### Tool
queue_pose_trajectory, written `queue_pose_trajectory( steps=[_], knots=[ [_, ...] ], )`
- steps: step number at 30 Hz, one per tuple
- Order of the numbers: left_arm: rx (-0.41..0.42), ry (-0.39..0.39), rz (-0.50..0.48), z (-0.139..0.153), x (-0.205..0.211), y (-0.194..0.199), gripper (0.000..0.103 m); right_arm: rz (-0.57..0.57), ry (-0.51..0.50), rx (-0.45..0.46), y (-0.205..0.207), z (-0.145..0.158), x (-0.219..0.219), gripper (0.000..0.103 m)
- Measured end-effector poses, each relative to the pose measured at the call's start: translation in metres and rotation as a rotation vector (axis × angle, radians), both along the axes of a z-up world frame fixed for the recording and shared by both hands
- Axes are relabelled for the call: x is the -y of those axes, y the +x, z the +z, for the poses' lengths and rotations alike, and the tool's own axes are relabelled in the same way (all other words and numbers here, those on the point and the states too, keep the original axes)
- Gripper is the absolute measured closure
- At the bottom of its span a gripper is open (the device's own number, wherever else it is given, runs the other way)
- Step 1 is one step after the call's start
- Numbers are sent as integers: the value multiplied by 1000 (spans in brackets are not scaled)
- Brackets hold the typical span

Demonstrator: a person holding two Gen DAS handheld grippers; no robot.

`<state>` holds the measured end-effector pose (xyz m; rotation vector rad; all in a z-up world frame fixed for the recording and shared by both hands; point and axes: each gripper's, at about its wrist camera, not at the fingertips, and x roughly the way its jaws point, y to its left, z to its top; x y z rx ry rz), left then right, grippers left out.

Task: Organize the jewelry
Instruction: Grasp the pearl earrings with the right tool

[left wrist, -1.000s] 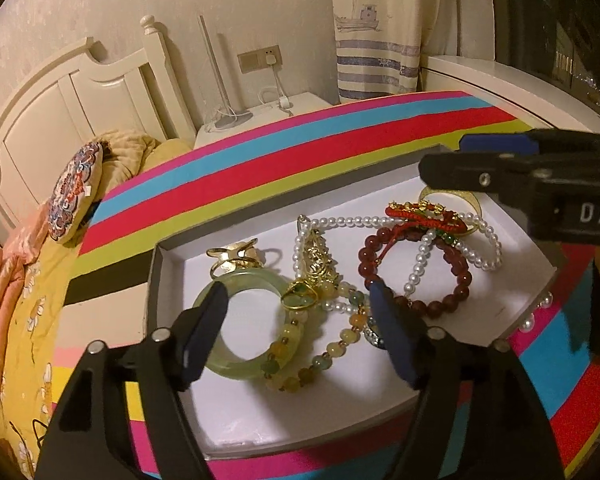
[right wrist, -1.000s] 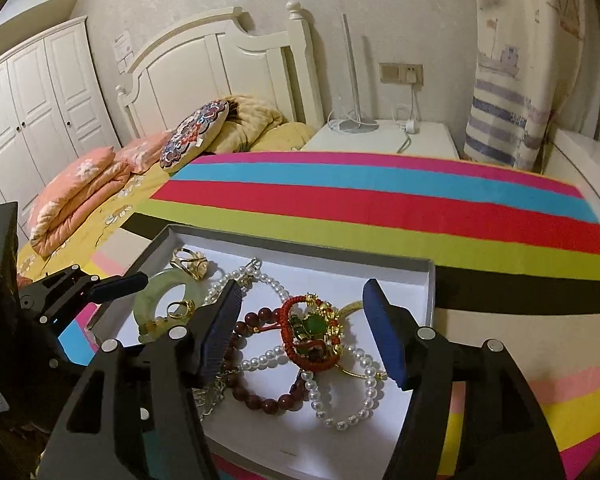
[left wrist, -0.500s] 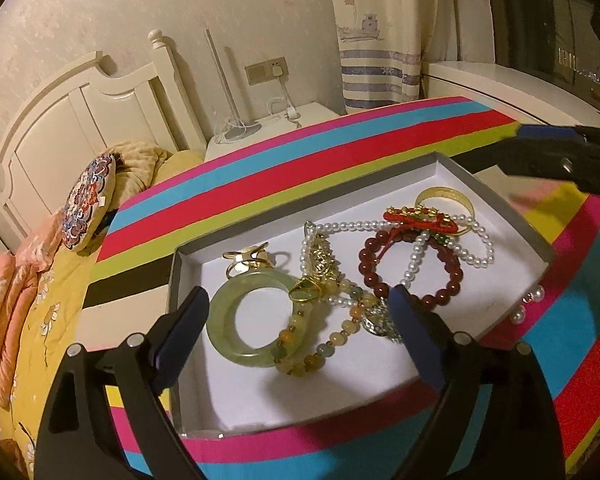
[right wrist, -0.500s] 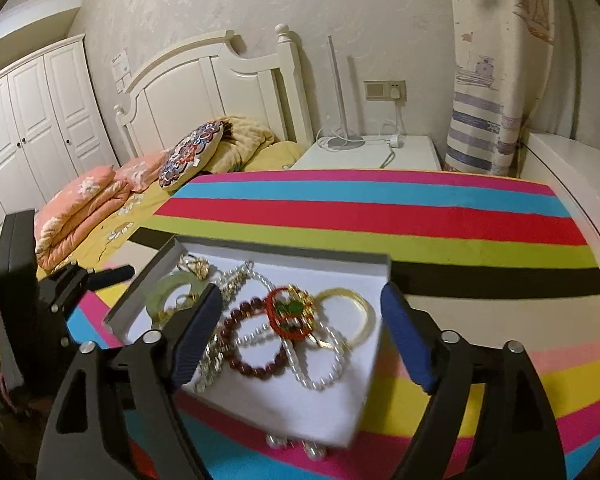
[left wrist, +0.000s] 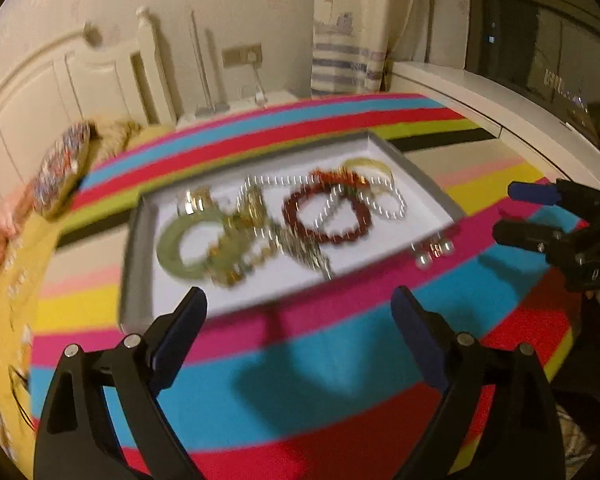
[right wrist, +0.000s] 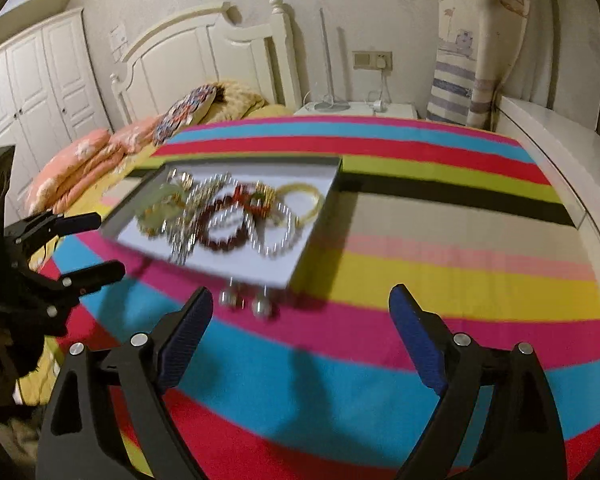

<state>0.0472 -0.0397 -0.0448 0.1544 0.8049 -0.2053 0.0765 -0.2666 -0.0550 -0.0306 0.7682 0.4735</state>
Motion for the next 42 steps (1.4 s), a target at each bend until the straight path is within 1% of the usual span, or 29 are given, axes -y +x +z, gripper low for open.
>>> queue_pose_trajectory(
  steps=[3,5,6,8,9,10,11,12,14,16,18,21,23,24,25,26,28,29,31,33,34,36,39,41,42],
  knots=[
    [-39,-3,26,-14,-2,-4,11,37,-58,6,-12,-9,-11,17],
    [-71,-18,14,-25,-1,-6,11,66,-76,0,-14,-14,-21,18],
    [-72,-23,7,-28,0,-6,11,70,-88,-2,-14,-16,-25,20],
    [-63,-19,-22,-32,7,-9,11,72,-149,-10,-12,-20,-36,35],
    [-63,-19,-36,-34,11,-11,11,80,-153,-19,-10,-21,-39,39],
    [-66,-26,-53,-36,15,-12,11,87,-143,-29,-8,-21,-42,48],
    [-64,-29,-64,-37,18,-13,11,85,-134,-36,-5,-20,-44,54],
    [-59,-29,-72,-37,20,-14,11,77,-132,-40,-3,-20,-46,56],
    [-53,-17,-84,-39,24,-15,9,55,-142,-57,3,-22,-50,66],
    [-59,-23,-81,-42,24,-15,7,56,-162,-69,6,-25,-56,72],
    [-70,-38,-74,-43,22,-13,7,44,-189,-63,7,-26,-60,74],
    [-76,-64,-70,-42,20,-9,7,38,-189,-69,9,-27,-65,79],
    [-79,-87,-76,-41,23,-6,8,40,-196,-68,9,-27,-66,85],
    [-79,-96,-83,-40,26,-5,12,41,-199,-66,11,-27,-67,85],
    [-81,-105,-95,-40,30,-3,18,44,-194,-66,11,-27,-66,85],
    [-84,-109,-104,-40,33,-2,22,46,-183,-69,11,-26,-65,85],
    [-83,-101,-122,-40,44,1,33,34,-161,-61,9,-24,-57,86],
    [-85,-105,-137,-40,49,2,36,22,-149,-57,7,-21,-50,86],
    [-83,-105,-152,-39,61,6,48,5,-123,-53,5,-16,-38,86],
    [-78,-86,-146,-39,72,12,54,-13,-108,-44,2,-12,-28,86],
    [-74,-77,-132,-40,79,17,56,-20,-95,-39,0,-9,-22,86],
    [-71,-60,-98,-40,86,25,58,-26,-74,-32,-4,-5,-13,86],
    [-78,-37,-68,-39,96,33,58,-23,-56,-22,-7,-3,-7,85],
    [-77,-7,-49,-40,104,36,58,-18,-45,-23,-7,-4,-6,85],
    [-74,1,-38,-40,108,37,62,-17,-41,-23,-8,-5,-6,85]
  ],
)
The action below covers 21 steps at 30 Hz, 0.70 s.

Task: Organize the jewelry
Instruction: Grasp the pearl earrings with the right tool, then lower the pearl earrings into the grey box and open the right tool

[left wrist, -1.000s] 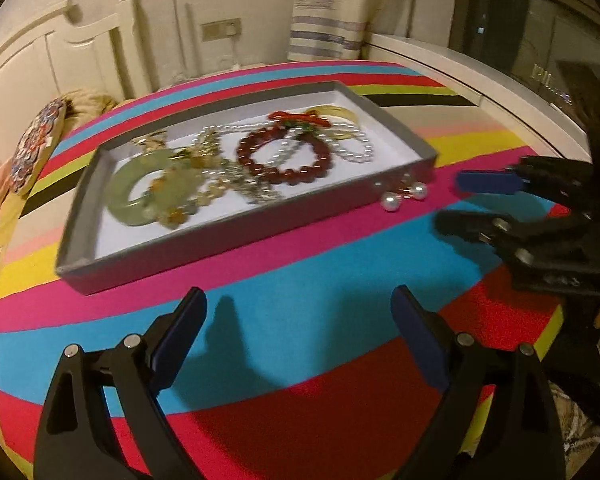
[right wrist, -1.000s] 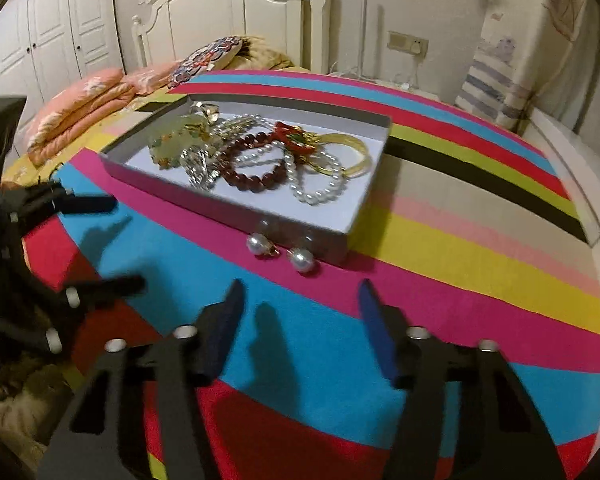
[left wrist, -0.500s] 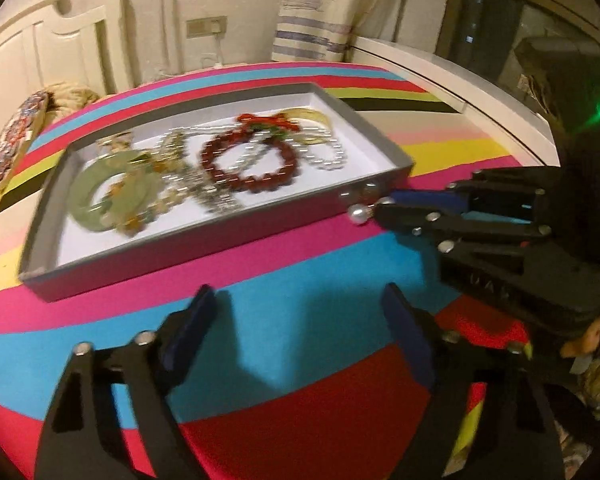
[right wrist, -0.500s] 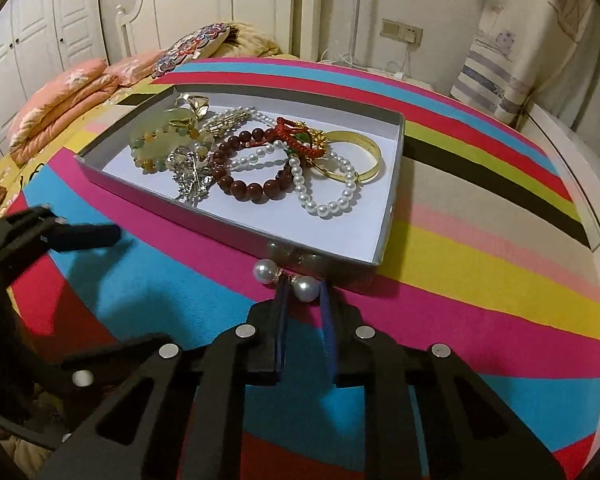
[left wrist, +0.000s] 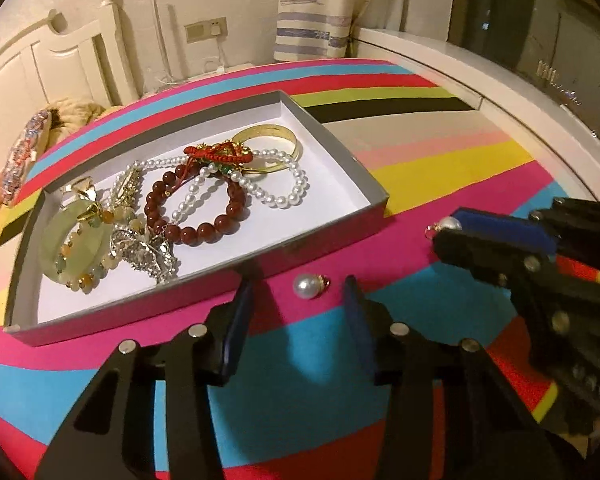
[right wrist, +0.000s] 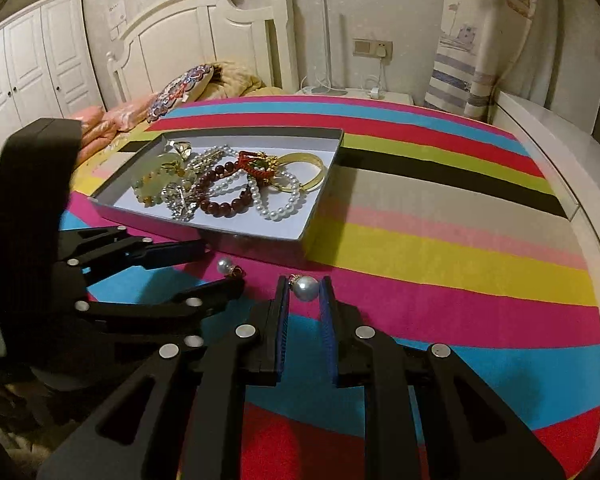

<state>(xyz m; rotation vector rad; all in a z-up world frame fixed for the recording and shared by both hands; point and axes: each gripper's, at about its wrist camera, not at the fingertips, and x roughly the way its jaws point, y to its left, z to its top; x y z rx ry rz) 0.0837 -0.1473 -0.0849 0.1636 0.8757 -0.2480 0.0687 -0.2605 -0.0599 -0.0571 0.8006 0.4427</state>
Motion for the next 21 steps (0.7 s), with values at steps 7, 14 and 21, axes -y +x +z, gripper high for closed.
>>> queue_pose_trajectory(
  steps=[7,14,21],
  knots=[
    [26,-10,-5,-1,4,-6,87,13,19,-1,-5,-2,1,85],
    [55,-131,-5,17,-28,-22,87,44,16,27,-6,6,-15,85],
    [122,-151,46,41,-55,-22,87,78,7,62,-1,15,-34,85]
  ],
)
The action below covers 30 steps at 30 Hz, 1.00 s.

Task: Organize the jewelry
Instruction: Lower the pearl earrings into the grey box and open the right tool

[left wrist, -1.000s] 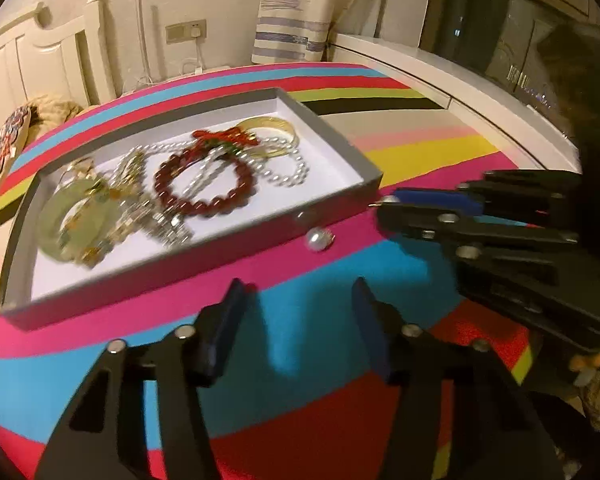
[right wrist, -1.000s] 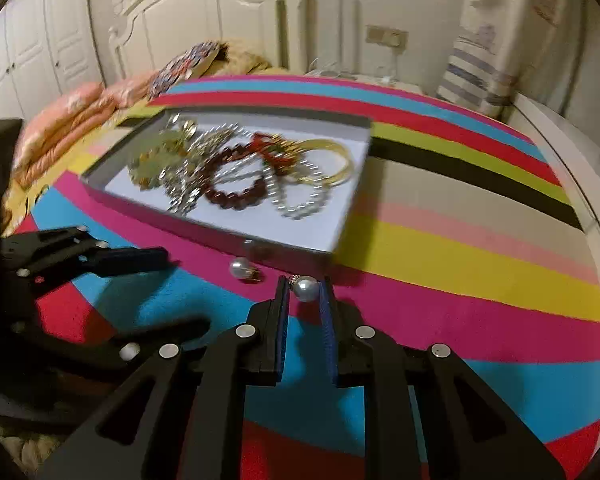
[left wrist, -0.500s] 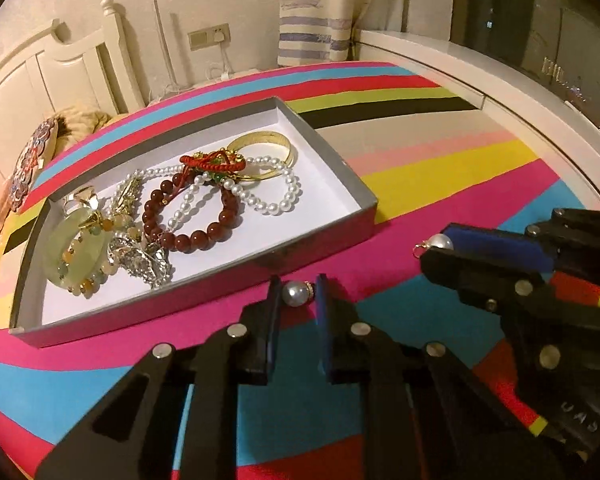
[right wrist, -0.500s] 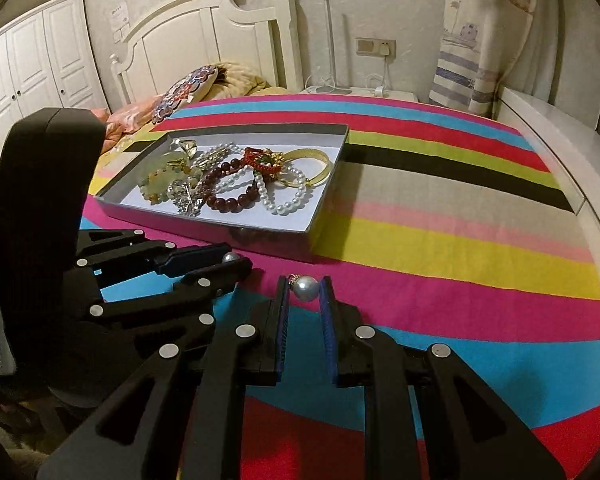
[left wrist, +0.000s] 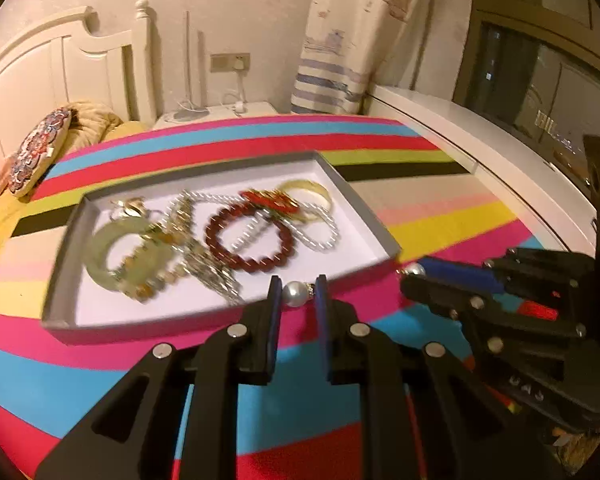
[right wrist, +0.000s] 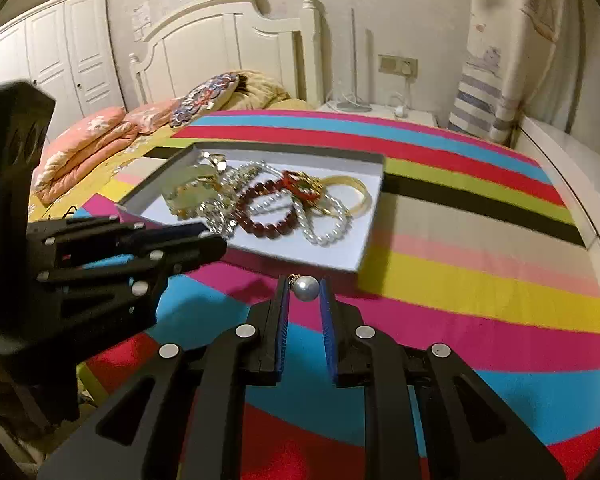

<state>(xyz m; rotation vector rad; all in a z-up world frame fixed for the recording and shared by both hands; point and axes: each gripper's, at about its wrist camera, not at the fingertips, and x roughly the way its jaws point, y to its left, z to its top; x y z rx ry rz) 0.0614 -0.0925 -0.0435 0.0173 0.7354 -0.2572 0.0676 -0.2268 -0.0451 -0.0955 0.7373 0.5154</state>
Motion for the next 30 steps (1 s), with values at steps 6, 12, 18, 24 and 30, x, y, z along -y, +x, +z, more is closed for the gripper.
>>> queue_pose_trajectory(
  steps=[6,12,18,24,30],
  knots=[
    [12,54,16,-2,-5,23,87,17,-19,21,19,1,-20,85],
    [-10,75,42,-14,-8,46,87,10,-16,-14,41,-8,-28,85],
    [1,96,52,-16,-9,50,87,-2,-6,-18,47,-12,-30,85],
    [15,110,88,-18,-15,49,55,-23,35,-37,51,-15,-26,79],
    [73,120,174,-10,-40,31,12,-60,100,-32,42,-7,-18,36]
  ],
)
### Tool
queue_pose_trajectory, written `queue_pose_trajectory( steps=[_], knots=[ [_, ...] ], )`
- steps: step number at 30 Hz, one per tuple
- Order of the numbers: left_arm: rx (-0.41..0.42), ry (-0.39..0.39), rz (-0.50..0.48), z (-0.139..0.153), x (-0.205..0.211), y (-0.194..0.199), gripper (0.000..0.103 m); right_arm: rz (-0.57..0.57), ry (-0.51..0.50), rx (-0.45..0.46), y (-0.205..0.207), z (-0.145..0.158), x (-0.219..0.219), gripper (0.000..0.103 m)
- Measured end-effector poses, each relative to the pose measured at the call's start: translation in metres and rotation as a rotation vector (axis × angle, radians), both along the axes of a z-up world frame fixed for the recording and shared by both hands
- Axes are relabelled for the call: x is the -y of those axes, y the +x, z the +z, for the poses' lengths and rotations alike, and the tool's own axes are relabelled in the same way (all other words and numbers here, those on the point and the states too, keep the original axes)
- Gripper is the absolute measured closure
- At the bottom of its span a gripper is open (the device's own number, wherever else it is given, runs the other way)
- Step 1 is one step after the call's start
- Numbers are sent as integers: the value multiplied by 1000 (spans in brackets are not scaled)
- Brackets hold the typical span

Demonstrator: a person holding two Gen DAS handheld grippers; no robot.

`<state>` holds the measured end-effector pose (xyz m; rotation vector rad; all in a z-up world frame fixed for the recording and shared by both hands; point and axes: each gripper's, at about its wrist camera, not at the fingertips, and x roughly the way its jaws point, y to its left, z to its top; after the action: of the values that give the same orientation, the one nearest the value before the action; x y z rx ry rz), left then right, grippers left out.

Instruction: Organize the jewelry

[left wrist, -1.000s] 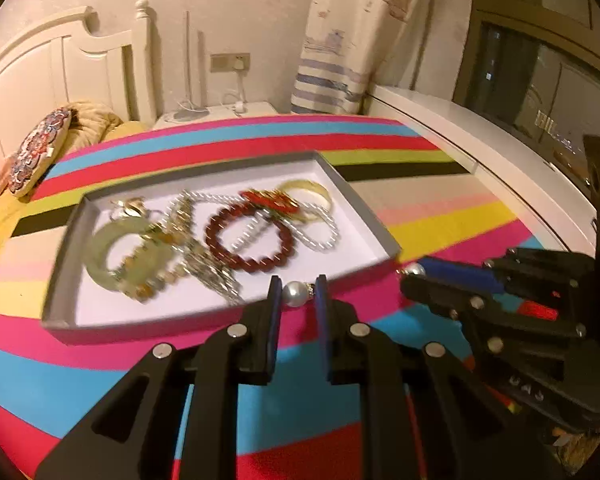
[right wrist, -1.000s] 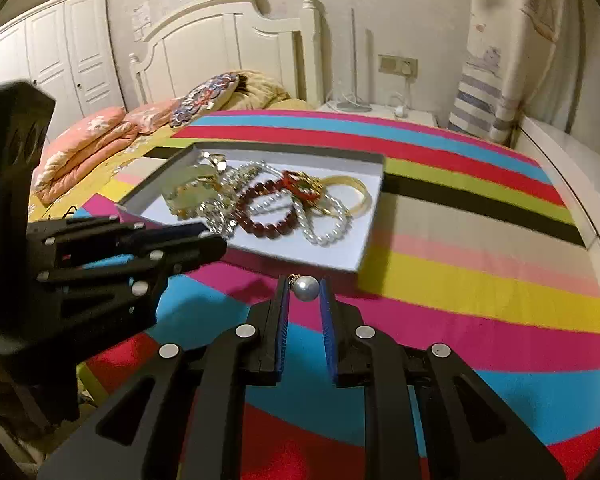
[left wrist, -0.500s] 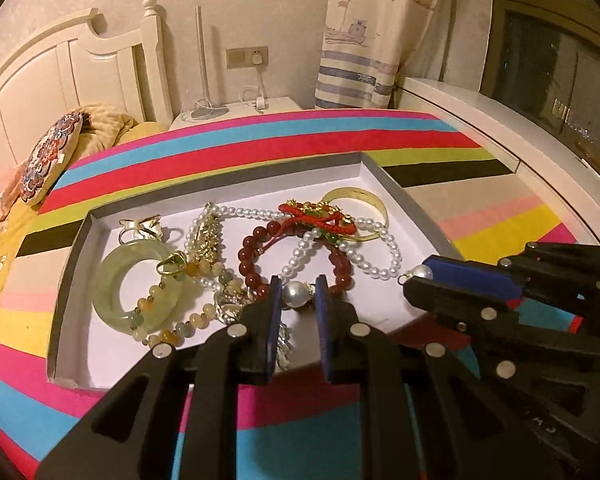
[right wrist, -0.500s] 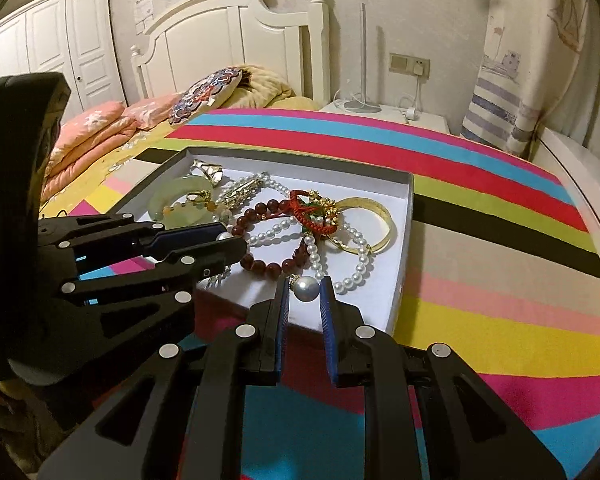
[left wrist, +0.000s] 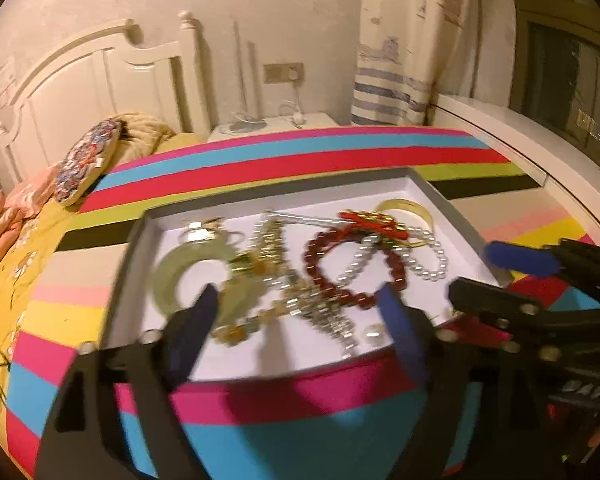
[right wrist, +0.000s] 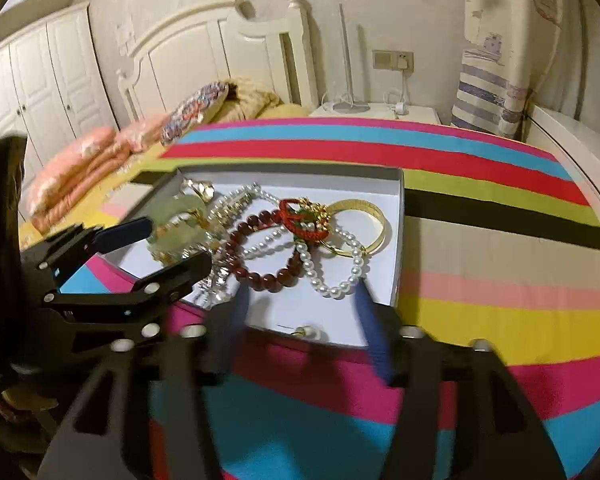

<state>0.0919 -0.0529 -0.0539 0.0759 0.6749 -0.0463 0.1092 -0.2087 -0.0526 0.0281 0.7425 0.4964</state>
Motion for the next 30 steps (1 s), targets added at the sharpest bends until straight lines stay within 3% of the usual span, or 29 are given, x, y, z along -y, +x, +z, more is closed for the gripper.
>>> queue_pose_trajectory(
  steps=[1,5,9,12,19,30],
  knots=[
    [12,-3,21,1,-7,-6,6,-5,8,6,-4,2,-1,31],
    [37,-1,65,1,-30,-28,3,-43,11,20,-22,3,-11,17],
    [72,69,76,-3,-43,-44,2,-115,-56,73,-39,1,-28,17],
    [83,42,63,-3,-53,-51,3,-177,-122,142,-47,4,-36,17],
    [54,17,92,-6,-60,-46,2,-218,-110,119,-41,-2,-29,17],
    [80,7,65,-3,-58,-52,2,-212,-125,93,-39,-5,-31,17]
  ],
)
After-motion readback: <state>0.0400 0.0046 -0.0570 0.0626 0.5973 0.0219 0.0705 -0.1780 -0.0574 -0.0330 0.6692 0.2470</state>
